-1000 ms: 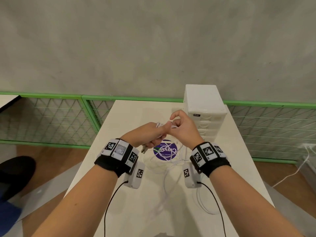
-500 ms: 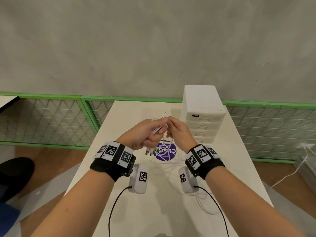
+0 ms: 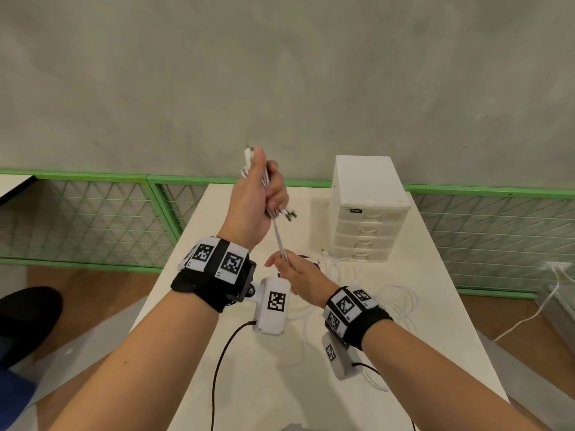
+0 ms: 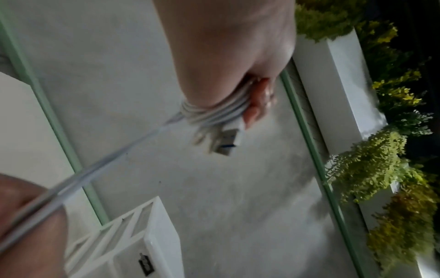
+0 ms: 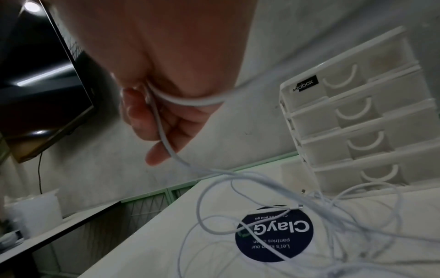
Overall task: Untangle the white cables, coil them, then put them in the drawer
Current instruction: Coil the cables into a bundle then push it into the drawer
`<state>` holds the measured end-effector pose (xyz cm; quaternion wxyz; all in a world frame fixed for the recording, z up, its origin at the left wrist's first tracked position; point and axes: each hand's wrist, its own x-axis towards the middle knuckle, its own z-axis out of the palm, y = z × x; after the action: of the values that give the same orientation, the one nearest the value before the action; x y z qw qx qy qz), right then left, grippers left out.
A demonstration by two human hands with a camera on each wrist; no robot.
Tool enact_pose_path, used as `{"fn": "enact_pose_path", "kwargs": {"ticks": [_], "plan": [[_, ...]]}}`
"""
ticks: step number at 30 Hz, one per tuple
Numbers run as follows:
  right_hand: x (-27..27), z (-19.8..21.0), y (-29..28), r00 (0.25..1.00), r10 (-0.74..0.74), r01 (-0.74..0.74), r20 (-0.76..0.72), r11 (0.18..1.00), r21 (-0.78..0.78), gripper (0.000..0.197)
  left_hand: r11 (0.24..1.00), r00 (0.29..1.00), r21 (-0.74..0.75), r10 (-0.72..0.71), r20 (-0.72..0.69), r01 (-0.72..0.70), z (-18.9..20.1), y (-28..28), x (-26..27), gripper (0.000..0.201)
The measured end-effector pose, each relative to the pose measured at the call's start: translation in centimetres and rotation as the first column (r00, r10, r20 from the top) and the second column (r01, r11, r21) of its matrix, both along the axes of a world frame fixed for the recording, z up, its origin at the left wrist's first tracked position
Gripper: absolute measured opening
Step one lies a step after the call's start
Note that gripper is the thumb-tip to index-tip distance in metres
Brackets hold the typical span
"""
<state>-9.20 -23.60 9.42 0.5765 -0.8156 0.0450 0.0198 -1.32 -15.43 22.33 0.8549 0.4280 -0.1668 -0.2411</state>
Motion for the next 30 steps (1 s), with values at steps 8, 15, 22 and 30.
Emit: {"fn": "enact_pose_path", "kwargs": {"ticks": [8,15,22,30], "plan": [[-0.4,1.9,-1.1,0.985,0.037,0.001,0.171,0.977,-0.215,0.010,0.856,0.871,0.343,0.217,0.441,-0.387,-4.3,1.5,2.2,0.028],[0.5,5.0,-2.0,0.924,-0.194,0.181,0.329,0.981,0.070,0.015,0.606,0.832,0.765,-0.295,0.469,-0.216,-6.2,2.3,0.6,0.055],[1.4,5.6,-3.9,0.956,-0.182,0.139,0.229,0.972,0.191,0.067,0.715,0.865,0.614,-0.491,0.101,0.335,-5.3,2.9,-0.1,0.051],[0.6,3.9,-4.4,0.992,0.130,-0.125,-0.003,0.957,0.260,0.084,0.844,0.865,0.309,-0.490,0.109,0.439,-5.5,3.1,0.0,0.046]]}}
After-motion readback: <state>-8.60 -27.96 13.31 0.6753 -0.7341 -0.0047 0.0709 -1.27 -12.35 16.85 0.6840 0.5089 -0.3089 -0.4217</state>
